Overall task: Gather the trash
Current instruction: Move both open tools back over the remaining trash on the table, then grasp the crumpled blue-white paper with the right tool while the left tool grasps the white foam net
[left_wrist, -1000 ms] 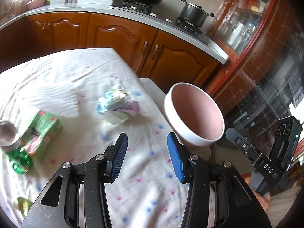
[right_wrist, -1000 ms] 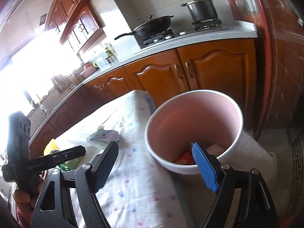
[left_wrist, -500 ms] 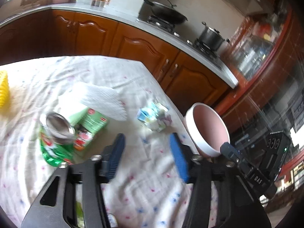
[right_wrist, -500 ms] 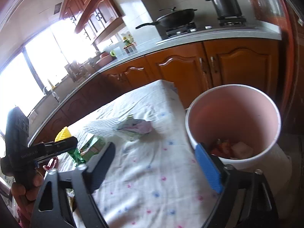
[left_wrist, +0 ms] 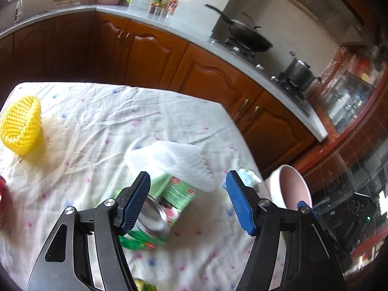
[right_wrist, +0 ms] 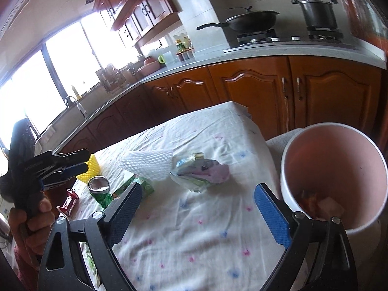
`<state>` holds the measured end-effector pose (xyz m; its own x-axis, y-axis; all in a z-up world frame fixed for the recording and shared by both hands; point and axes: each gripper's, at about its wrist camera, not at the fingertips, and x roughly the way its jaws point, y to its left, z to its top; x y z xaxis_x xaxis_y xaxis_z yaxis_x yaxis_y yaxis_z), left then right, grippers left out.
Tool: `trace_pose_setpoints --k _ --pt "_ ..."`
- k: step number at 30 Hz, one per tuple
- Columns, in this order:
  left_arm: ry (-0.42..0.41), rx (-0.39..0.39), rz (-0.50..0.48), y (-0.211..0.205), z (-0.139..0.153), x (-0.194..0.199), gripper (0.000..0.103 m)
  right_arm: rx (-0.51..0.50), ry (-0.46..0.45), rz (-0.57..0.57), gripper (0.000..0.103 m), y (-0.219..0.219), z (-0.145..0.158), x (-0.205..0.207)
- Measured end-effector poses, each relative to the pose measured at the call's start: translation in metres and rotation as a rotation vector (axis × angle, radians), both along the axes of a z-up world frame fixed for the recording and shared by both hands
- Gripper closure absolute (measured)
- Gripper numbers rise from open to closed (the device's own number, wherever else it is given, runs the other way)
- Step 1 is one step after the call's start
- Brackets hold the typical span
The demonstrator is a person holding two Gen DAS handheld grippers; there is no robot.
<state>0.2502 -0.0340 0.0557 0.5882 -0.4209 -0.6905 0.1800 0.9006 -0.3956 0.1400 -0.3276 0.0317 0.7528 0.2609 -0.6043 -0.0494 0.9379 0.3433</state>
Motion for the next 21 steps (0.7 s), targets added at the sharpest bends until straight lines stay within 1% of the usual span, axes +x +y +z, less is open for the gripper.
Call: trace_pose_setpoints --k 4,7,15,21 --pt "0.055 -0.014 0.005 0.004 -0.011 0.021 0.037 -0.017 0.002 0.026 0.008 0.011 0.0 0.016" --pt "0.082 -0.004 -0.004 0.0 -0.017 0.031 0.037 -0.036 0.001 0.044 0.008 0.019 -0.002 0.026" --pt "0.134 0.067 -0.038 -0.019 -0.033 0.051 0.037 -0.087 0.031 0.099 0.008 0.037 -0.02 0.053" --pt "0.159 0.144 -0.055 -0.033 -0.046 0.058 0.038 -0.105 0.063 0.099 0.009 0.038 -0.038 0.067"
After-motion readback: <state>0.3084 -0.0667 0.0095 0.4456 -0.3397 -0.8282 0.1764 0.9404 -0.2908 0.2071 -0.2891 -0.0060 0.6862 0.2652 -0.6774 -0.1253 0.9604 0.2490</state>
